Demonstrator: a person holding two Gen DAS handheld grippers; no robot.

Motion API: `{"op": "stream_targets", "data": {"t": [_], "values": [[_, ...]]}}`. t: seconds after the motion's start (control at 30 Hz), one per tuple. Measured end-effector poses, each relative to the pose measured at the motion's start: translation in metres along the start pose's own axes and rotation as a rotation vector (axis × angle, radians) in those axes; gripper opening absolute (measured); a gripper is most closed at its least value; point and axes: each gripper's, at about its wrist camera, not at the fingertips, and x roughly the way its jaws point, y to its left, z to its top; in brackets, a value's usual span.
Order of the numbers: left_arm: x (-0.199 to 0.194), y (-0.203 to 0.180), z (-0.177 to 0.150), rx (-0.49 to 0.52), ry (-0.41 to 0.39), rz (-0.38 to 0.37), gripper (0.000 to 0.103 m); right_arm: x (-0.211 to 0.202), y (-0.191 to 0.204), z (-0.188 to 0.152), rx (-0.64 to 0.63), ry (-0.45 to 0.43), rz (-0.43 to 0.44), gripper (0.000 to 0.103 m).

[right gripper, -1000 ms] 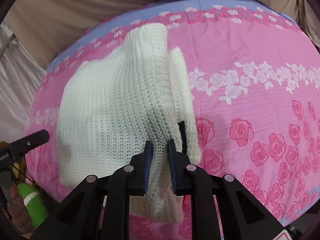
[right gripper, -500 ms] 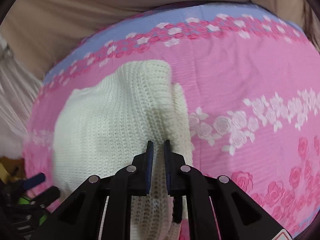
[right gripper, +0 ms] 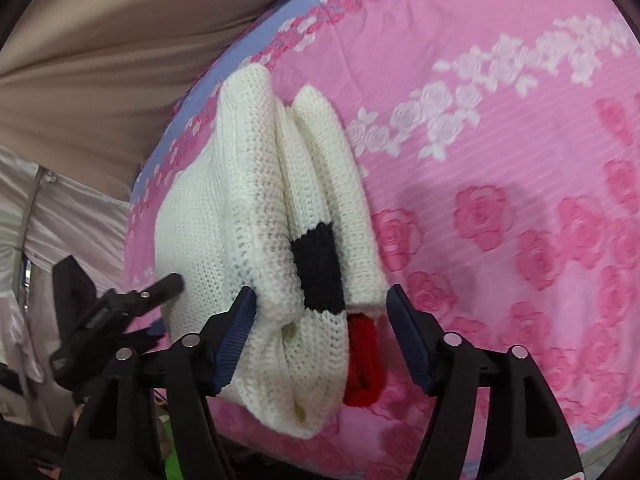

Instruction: Fold small clothes

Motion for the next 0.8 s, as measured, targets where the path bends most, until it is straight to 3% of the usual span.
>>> {"op": "stream_targets", "data": {"t": [0.07, 0.1, 0.13, 0.17, 0.23, 0.3, 0.33, 0.37, 0.47, 0.53, 0.57, 0.6, 0.63, 0.67, 0.73, 0.8], "values": [[0.009, 0.003, 0.000, -0.019, 0.006, -0.020, 0.096, 0.014, -0.004, 0.002, 0.027, 0.028, 0.022, 0.080], [0.010, 0.000, 0.000, -0.010, 0.001, -0.022, 0.097, 0.015, -0.002, 0.003, 0.027, 0.003, 0.035, 0.076], [0.010, -0.002, 0.000, 0.002, 0.007, -0.022, 0.091, 0.016, 0.002, 0.005, 0.008, 0.003, 0.020, 0.070], [0.010, -0.006, 0.001, 0.019, 0.016, -0.034, 0.079, 0.016, 0.005, 0.005, -0.001, 0.009, 0.024, 0.055], [0.003, -0.014, 0.006, 0.031, 0.042, -0.065, 0.053, 0.004, 0.017, 0.005, -0.027, -0.022, 0.039, 0.043], [-0.016, -0.022, 0.013, 0.041, 0.040, -0.100, 0.046, -0.020, 0.037, 0.005, -0.072, -0.071, 0.066, 0.032], [-0.027, -0.026, 0.016, 0.048, 0.034, -0.128, 0.044, -0.035, 0.050, 0.006, -0.092, -0.102, 0.092, 0.021], [-0.040, -0.031, 0.019, 0.064, 0.023, -0.155, 0.044, -0.049, 0.063, 0.008, -0.109, -0.128, 0.124, 0.000], [-0.089, -0.052, 0.029, 0.160, -0.038, -0.193, 0.043, -0.087, 0.116, 0.017, -0.228, -0.232, 0.155, 0.001], [-0.113, -0.062, 0.034, 0.221, -0.056, -0.208, 0.043, -0.097, 0.134, 0.027, -0.303, -0.262, 0.094, 0.001], [-0.119, -0.064, 0.036, 0.246, -0.063, -0.189, 0.044, -0.094, 0.137, 0.027, -0.325, -0.271, 0.053, 0.008], [-0.122, -0.062, 0.037, 0.269, -0.072, -0.160, 0.045, -0.088, 0.132, 0.025, -0.325, -0.263, 0.004, 0.036], [-0.119, -0.057, 0.038, 0.275, -0.070, -0.125, 0.046, -0.078, 0.122, 0.024, -0.296, -0.248, -0.054, 0.057], [-0.109, -0.047, 0.039, 0.265, -0.043, -0.109, 0.046, -0.068, 0.111, 0.020, -0.256, -0.234, -0.108, 0.069], [-0.088, -0.023, 0.037, 0.232, -0.009, -0.073, 0.046, -0.044, 0.084, 0.009, -0.178, -0.182, -0.132, 0.069], [-0.062, 0.010, 0.036, 0.187, 0.020, 0.009, 0.046, -0.021, 0.061, -0.002, -0.082, -0.116, -0.103, 0.069]]}}
